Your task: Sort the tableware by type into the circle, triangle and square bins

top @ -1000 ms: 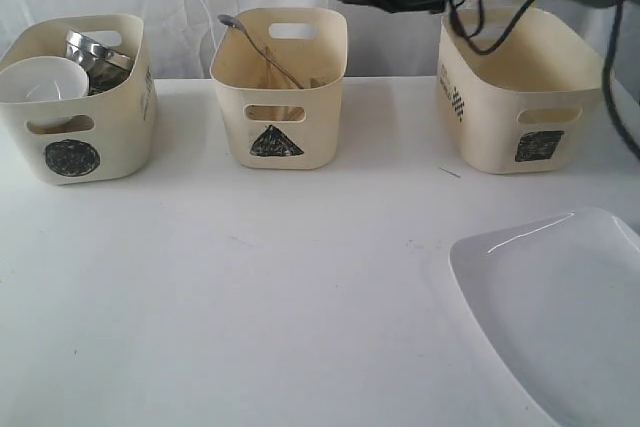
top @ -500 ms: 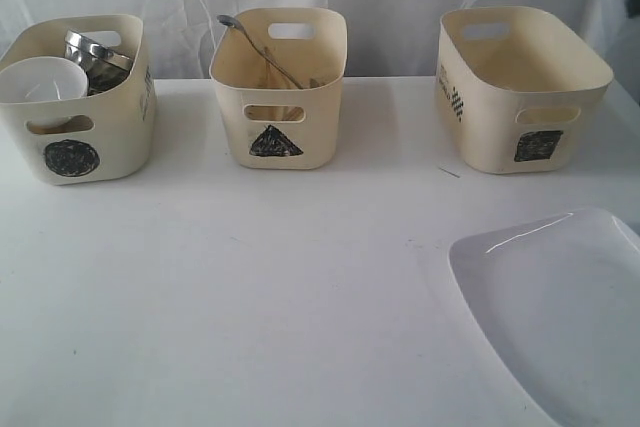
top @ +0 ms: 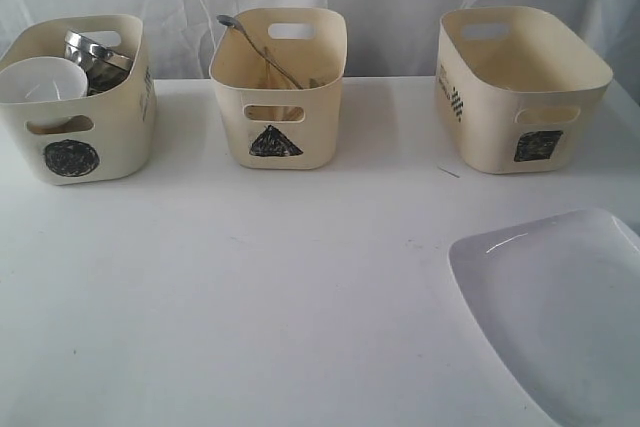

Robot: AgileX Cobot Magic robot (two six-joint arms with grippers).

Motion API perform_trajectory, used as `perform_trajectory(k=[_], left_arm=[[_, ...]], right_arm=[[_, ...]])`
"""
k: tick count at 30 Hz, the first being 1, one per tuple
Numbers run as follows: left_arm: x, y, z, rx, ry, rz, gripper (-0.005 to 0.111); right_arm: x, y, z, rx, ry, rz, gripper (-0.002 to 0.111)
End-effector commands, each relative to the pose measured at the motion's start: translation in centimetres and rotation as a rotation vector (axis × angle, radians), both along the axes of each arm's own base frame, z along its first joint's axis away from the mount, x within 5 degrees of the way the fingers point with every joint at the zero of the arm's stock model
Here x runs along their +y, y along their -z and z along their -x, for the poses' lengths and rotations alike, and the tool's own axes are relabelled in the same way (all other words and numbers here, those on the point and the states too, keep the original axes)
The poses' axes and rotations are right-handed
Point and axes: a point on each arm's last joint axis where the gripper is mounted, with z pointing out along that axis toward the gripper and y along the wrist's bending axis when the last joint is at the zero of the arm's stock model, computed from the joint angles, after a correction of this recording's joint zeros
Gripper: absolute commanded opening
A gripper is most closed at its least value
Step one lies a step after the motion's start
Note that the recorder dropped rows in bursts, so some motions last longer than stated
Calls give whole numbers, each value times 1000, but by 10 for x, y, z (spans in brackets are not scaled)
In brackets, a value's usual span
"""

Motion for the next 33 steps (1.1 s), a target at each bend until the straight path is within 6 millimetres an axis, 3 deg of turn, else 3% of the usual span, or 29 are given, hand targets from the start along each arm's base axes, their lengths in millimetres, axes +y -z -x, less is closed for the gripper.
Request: perform_trajectory(k=[1, 3, 8, 11, 22, 33], left_arm=[[-1, 4, 1, 32, 7, 8, 0], [-1, 4, 1, 32, 7, 8, 0], [-1, 4, 1, 32, 7, 8, 0], [-1, 4, 1, 32, 7, 8, 0], [-1, 4, 1, 32, 7, 8, 0], [-1, 4, 1, 32, 7, 8, 0]], right_arm=[[12, 20, 12, -12, -87, -83, 2], [16, 27, 12, -36, -124, -107, 10], [13, 40, 10, -54, -190, -86, 43], [8, 44, 9, -60, -182, -37, 50], [-3, 69, -8, -157, -157, -12, 50], [2, 95, -27, -365, -264, -137, 25]])
